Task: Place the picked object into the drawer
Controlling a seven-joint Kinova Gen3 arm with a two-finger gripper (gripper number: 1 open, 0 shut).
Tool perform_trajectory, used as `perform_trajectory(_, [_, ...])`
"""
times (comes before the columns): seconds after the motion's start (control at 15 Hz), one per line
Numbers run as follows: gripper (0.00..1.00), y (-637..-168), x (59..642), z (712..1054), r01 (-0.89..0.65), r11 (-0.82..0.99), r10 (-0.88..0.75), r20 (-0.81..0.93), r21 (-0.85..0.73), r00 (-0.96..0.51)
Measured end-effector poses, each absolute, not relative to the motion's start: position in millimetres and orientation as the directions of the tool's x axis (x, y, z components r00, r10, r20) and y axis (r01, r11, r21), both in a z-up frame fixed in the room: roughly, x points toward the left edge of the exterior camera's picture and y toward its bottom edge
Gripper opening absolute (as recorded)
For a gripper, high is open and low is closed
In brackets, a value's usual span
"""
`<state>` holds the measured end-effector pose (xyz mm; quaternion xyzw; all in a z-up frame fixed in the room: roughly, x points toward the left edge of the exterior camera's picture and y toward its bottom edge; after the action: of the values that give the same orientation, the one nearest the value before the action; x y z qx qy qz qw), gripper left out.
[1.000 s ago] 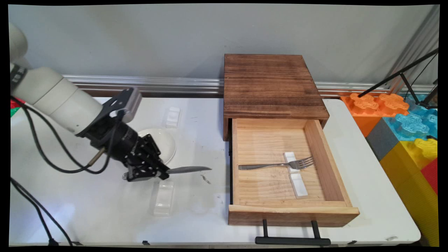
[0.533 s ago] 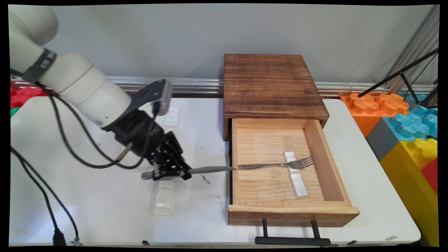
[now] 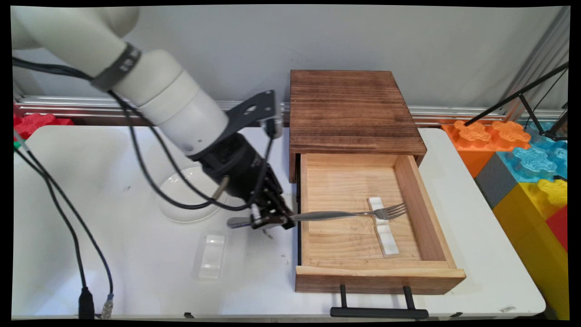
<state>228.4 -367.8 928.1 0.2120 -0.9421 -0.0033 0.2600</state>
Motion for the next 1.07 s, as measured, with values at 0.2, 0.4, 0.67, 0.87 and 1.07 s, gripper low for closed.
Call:
perform_trajectory(0.2, [0.0,-378,205,930,-0.389,0.915,-0.388,0.495,0.107,-0.777])
perform_trajectory(0.4, [0.0,-388,184,929,-0.386,0.917,-0.382,0.496,0.098,-0.78])
perform_trajectory(0.67, [0.0,-400,164,925,-0.394,0.915,-0.383,0.495,0.088,-0.779])
perform_trajectory(0.87, [0.0,-410,149,919,-0.406,0.91,-0.391,0.498,0.083,-0.774])
perform_trajectory(1.07, [0.0,-419,134,913,-0.42,0.904,-0.4,0.505,0.081,-0.765])
